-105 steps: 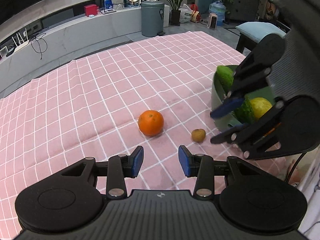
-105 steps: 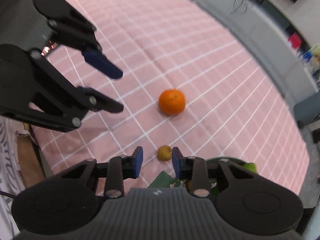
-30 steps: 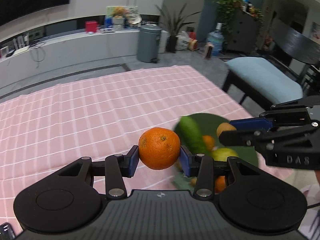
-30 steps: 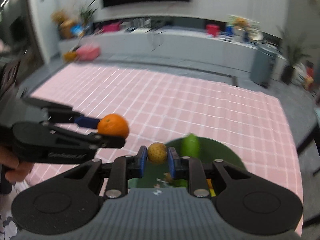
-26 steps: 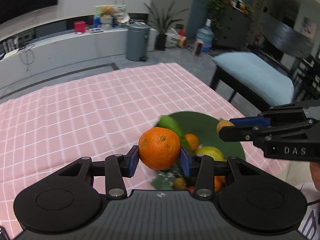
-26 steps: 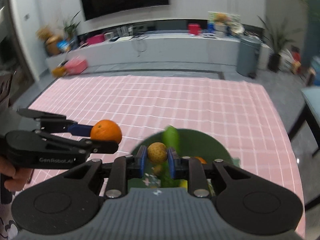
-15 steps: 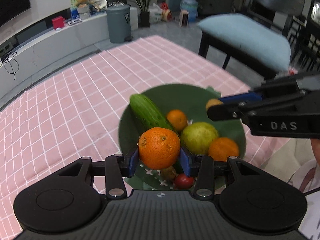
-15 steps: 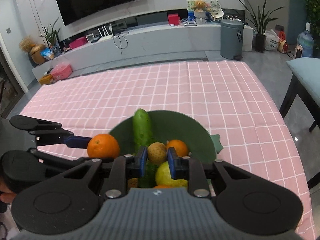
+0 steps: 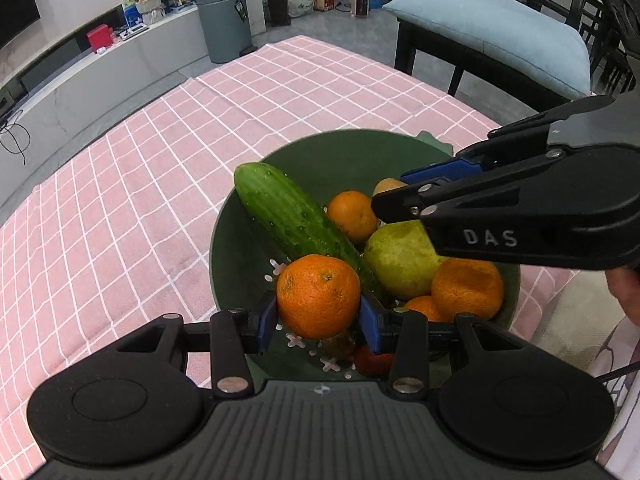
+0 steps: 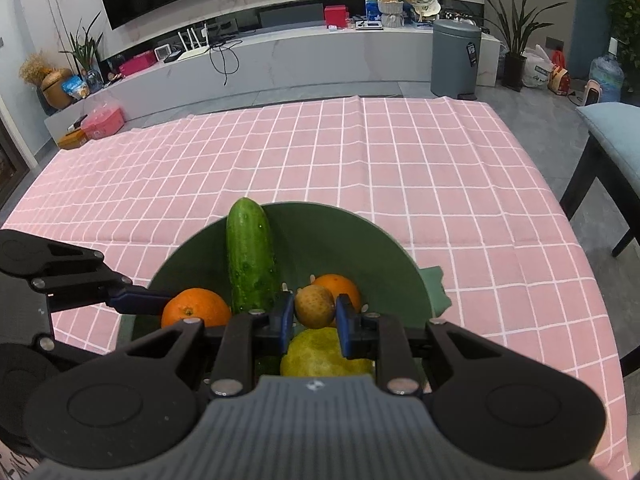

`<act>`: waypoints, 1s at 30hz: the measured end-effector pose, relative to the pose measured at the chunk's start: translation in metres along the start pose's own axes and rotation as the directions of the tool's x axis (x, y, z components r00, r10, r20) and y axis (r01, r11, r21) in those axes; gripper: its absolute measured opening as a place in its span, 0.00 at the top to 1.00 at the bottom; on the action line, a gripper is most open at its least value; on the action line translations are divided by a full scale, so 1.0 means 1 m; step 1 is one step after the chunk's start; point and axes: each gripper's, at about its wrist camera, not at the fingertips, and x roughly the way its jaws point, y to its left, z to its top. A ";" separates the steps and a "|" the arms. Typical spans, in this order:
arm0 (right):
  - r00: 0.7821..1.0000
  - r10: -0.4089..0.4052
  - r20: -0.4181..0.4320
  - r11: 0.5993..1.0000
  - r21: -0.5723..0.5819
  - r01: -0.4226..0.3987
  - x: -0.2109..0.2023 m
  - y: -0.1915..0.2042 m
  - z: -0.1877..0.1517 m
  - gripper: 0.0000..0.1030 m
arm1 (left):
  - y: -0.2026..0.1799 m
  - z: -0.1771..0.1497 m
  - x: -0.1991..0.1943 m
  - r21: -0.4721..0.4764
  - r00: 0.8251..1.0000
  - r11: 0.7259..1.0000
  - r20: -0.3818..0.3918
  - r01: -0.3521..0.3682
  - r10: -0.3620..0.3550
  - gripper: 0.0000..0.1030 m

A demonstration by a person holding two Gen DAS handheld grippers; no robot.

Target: Organize fruits

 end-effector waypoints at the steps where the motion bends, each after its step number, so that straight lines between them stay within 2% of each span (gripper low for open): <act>1: 1.000 0.001 -0.003 1.000 -0.001 -0.001 0.002 0.000 0.000 0.82 | 0.001 0.000 0.001 -0.001 1.000 1.000 -0.002 0.000 0.000 0.53; 15: 0.999 -0.013 -0.044 0.999 -0.044 0.011 0.014 0.010 -0.004 0.81 | 0.004 -0.002 0.003 -0.018 1.000 1.000 -0.023 0.014 -0.014 0.51; 19: 0.999 -0.018 -0.036 0.999 -0.039 0.017 0.010 0.011 -0.005 0.67 | 0.002 -0.005 -0.004 -0.010 1.000 1.000 -0.022 0.005 -0.006 0.48; 23: 1.000 -0.023 -0.012 0.999 -0.028 0.023 -0.002 0.011 -0.003 0.60 | -0.001 -0.007 -0.018 0.003 1.000 1.000 -0.005 -0.002 0.002 0.45; 25: 1.000 -0.027 0.007 0.999 -0.029 0.028 -0.011 0.012 -0.001 0.58 | -0.002 -0.007 -0.030 0.010 1.000 1.000 0.024 -0.012 0.012 0.43; 28: 0.998 -0.042 0.049 0.999 -0.029 0.043 -0.029 0.016 0.002 0.46 | -0.002 -0.007 -0.052 0.006 0.997 1.000 0.073 -0.031 0.030 0.41; 30: 0.995 -0.052 0.088 0.998 -0.029 0.055 -0.046 0.019 0.004 0.41 | -0.002 -0.007 -0.067 0.002 0.993 0.999 0.104 -0.048 0.048 0.39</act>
